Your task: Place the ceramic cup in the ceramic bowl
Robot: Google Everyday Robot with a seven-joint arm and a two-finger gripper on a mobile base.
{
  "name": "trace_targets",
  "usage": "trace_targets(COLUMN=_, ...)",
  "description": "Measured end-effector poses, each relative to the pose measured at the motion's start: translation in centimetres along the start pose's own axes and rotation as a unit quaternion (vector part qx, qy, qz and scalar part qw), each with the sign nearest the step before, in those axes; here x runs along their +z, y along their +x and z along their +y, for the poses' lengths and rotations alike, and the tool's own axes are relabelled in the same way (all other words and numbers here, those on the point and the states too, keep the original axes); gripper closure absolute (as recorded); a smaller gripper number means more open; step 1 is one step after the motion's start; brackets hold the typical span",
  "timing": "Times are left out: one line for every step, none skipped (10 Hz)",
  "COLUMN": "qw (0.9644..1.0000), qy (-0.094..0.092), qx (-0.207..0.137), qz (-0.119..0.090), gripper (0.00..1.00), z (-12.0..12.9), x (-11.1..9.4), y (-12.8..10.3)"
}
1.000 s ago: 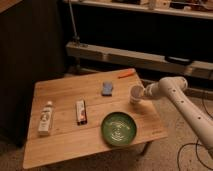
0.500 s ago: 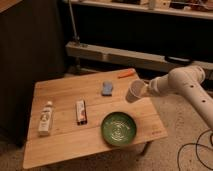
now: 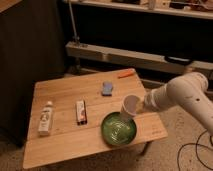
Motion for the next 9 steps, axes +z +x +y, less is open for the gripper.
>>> trace_targets(qw=0.9999, qy=0.0, qx=-0.006, qz=-0.015, gripper=1.0, z=0.0, x=2.0, y=-1.6)
trace_targets(qw=0.9995, qy=-0.006, qx=-0.015, qz=-0.028, gripper=1.0, z=0.4, x=4.8, y=-3.0)
trace_targets(qw=0.9992, qy=-0.011, qx=-0.02, qz=-0.034, gripper=1.0, z=0.7, x=7.0, y=-3.6)
trace_targets(qw=0.999, qy=-0.014, qx=-0.026, qz=-0.035, gripper=1.0, z=0.9, x=9.0, y=-3.8)
trace_targets(qw=0.9991, qy=-0.016, qx=-0.027, qz=-0.03, gripper=1.0, z=1.5, x=10.7, y=-3.7)
trace_targets(qw=0.9991, qy=-0.017, qx=-0.03, qz=-0.026, gripper=1.0, z=1.7, x=11.5, y=-3.2)
trace_targets(qw=0.9991, qy=-0.016, qx=-0.034, qz=-0.022, gripper=1.0, z=1.5, x=11.9, y=-2.8)
trace_targets(qw=0.999, qy=-0.017, qx=-0.039, qz=-0.017, gripper=1.0, z=1.2, x=11.9, y=-2.1)
trace_targets(qw=0.9986, qy=-0.018, qx=-0.048, qz=-0.009, gripper=1.0, z=0.4, x=11.1, y=-1.2)
